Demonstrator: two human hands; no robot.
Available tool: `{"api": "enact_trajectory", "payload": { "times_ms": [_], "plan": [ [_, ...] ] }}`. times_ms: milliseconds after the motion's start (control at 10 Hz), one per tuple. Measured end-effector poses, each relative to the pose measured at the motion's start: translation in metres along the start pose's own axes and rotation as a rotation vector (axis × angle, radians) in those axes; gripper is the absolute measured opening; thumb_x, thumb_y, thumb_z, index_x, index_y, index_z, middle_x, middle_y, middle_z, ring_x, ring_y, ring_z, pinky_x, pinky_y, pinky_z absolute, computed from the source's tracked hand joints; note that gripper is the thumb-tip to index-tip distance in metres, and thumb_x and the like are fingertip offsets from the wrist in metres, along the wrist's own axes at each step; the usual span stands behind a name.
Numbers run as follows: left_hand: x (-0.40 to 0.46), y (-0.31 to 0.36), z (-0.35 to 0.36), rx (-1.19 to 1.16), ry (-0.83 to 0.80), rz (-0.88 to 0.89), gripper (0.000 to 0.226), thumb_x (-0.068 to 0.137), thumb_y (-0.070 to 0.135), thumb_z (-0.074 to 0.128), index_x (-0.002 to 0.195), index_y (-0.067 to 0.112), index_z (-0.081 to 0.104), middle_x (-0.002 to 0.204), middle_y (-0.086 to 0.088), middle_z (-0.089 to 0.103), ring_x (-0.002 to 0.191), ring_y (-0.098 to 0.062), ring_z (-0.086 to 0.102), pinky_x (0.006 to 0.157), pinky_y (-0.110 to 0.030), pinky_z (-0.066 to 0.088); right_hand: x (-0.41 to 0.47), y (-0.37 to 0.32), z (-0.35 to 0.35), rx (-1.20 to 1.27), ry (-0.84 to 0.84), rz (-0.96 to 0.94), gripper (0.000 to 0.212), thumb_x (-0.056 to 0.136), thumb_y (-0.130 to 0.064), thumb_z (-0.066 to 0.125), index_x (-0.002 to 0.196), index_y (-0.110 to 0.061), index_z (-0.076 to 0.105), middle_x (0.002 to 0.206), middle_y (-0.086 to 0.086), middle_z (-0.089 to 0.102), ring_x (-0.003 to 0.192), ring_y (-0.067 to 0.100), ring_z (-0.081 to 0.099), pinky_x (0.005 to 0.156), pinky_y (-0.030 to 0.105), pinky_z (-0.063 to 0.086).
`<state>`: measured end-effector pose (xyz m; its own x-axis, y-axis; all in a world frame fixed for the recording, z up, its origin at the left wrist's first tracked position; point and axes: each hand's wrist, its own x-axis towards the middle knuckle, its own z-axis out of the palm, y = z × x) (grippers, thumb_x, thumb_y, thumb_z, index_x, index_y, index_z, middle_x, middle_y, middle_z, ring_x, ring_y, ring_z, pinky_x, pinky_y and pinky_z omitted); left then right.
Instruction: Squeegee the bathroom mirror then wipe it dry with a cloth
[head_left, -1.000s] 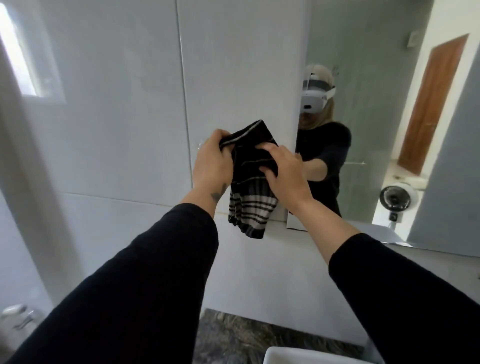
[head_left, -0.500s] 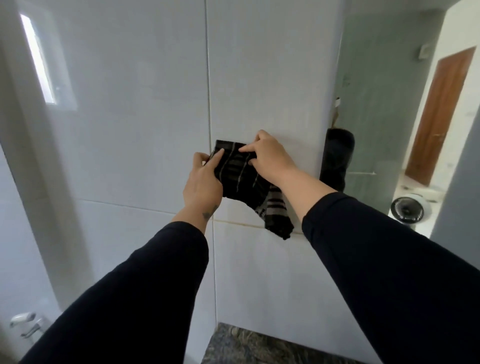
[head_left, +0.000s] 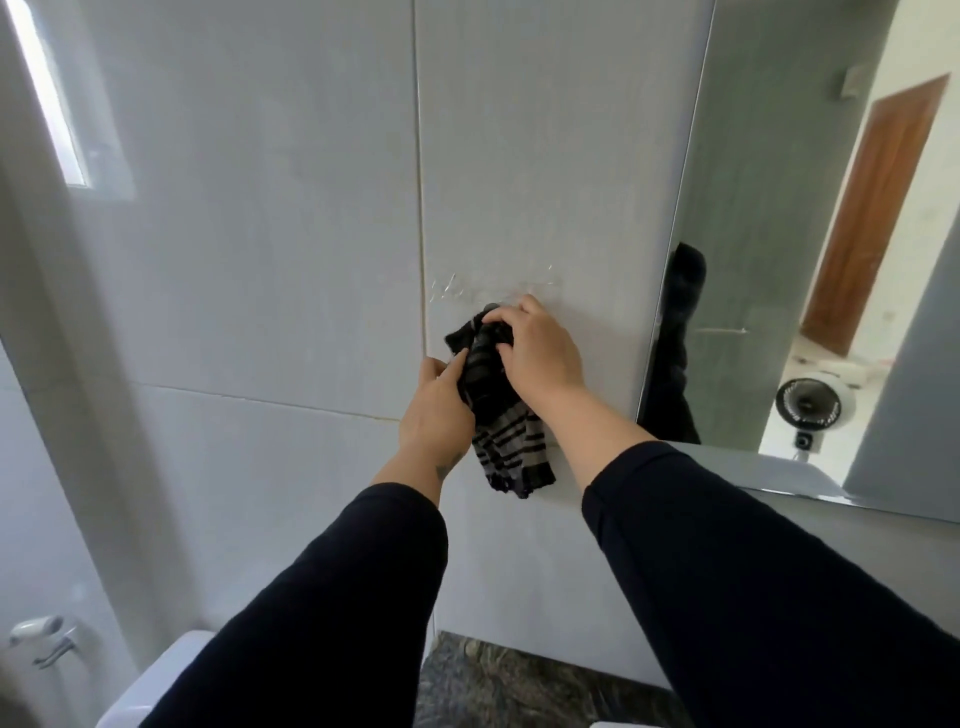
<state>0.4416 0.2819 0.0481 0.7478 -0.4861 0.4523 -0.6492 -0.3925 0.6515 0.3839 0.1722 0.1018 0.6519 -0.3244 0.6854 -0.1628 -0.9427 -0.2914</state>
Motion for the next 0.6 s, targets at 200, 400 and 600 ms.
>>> {"api": "enact_trajectory", "payload": {
  "times_ms": [200,400,600],
  "plan": [
    [-0.007,0.014,-0.003,-0.135,-0.07,-0.063,0.043,0.094,0.013,0.036,0.136,0.021,0.044,0.116,-0.002,0.041,0.09,-0.023,0.055,0.091,-0.042,0.049,-0.013,-0.006,0.006,-0.011,0.069,0.058,0.037,0.097,-0.015,0.046,0.131,-0.024,0.057,0.115,0.004,0.053,0.107,0.023,0.052,0.085,0.036,0.046],
    [-0.015,0.008,0.004,-0.156,-0.128,-0.062,0.05,0.099,0.014,0.028,0.146,0.029,0.03,0.121,-0.001,0.038,0.1,-0.021,0.05,0.095,-0.037,0.046,-0.048,0.019,0.015,0.1,0.057,0.139,0.052,0.095,-0.006,0.047,0.141,-0.031,0.047,0.118,0.002,0.057,0.104,0.021,0.056,0.084,0.035,0.05],
    [-0.04,-0.005,0.008,-0.154,-0.045,-0.092,0.053,0.101,0.025,0.035,0.149,0.039,0.019,0.128,0.0,0.03,0.103,-0.022,0.053,0.09,-0.036,0.047,-0.082,0.03,0.009,0.042,-0.026,0.11,0.054,0.092,-0.009,0.057,0.142,-0.029,0.046,0.131,0.005,0.046,0.116,0.023,0.05,0.093,0.039,0.049]
  ]
}}
